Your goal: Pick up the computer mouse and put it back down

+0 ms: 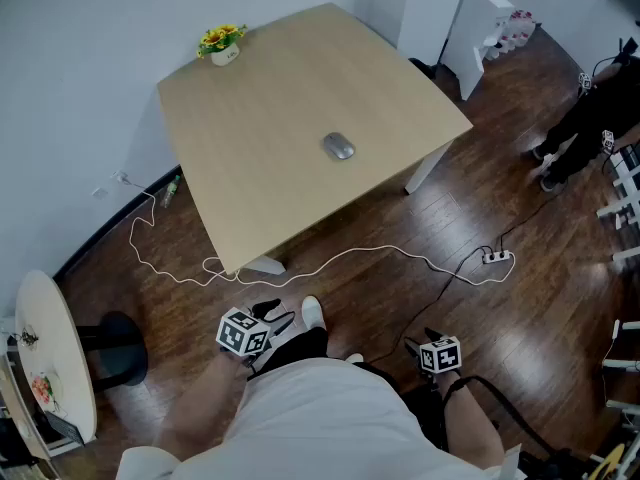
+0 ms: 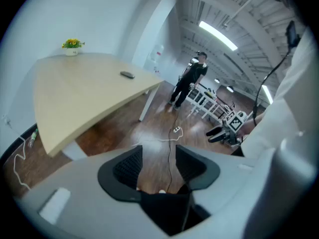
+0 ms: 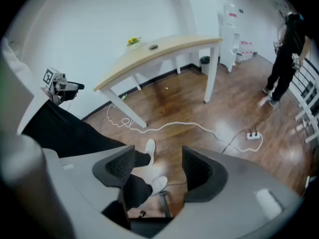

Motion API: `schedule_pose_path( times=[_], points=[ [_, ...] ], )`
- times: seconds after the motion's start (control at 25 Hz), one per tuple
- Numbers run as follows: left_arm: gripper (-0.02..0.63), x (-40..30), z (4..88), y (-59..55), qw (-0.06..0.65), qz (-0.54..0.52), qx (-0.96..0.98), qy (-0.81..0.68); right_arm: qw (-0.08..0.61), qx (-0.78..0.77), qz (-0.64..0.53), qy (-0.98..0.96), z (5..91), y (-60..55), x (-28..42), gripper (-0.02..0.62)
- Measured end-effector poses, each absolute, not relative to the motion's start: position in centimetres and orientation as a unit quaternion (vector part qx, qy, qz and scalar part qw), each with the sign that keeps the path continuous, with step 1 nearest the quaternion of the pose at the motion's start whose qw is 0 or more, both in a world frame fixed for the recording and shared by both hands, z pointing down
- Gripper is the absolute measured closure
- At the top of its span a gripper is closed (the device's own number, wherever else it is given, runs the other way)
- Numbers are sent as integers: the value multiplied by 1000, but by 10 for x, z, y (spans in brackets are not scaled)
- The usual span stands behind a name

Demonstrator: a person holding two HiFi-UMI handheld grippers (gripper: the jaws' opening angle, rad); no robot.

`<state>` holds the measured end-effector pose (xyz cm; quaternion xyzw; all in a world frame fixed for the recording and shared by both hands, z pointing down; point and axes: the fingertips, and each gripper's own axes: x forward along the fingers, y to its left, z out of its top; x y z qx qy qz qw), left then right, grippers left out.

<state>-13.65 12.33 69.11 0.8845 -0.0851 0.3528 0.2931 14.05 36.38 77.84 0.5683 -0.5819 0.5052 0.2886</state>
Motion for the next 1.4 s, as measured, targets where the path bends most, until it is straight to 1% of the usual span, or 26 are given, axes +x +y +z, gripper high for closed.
schedule_pose_path(
  times=[0.2,0.28,0.36,0.48,0.6,0.76,0.96,1.12,1.2,1.28,1.32,1.36,1.4],
  points=[
    [413,-94,629,44,250,265,929,-71,275,589,388,-654,725,155,169,262],
    [413,-79,604,20,237,234,939,-81,268,592,348,-676,700,81,175,258],
    [413,-70,581,7,233,210,944,-98,275,582,315,-698,680,19,172,253],
    [413,-66,561,2,225,205,944,-127,298,562,273,-722,665,-58,167,253],
    [413,-70,556,-6,220,218,936,-170,317,544,250,-735,670,-127,164,252],
    [413,-70,539,-7,257,192,918,-232,356,513,240,-743,693,-183,165,238],
    [413,-69,528,-12,287,192,892,-292,358,507,248,-744,721,-240,175,227],
    [413,-67,531,-18,284,203,881,-319,372,496,250,-744,747,-281,179,227],
    [413,-70,538,-20,292,201,872,-336,364,493,258,-747,760,-288,179,221],
    [413,-76,546,-21,302,202,864,-350,342,499,257,-753,762,-284,178,229],
    [413,-79,549,-23,303,203,861,-355,333,503,255,-755,761,-283,177,249],
    [413,-81,550,-25,302,204,860,-358,329,505,254,-756,760,-284,175,285],
    [413,-81,550,-27,300,204,860,-360,329,505,257,-755,761,-285,173,289]
  ],
)
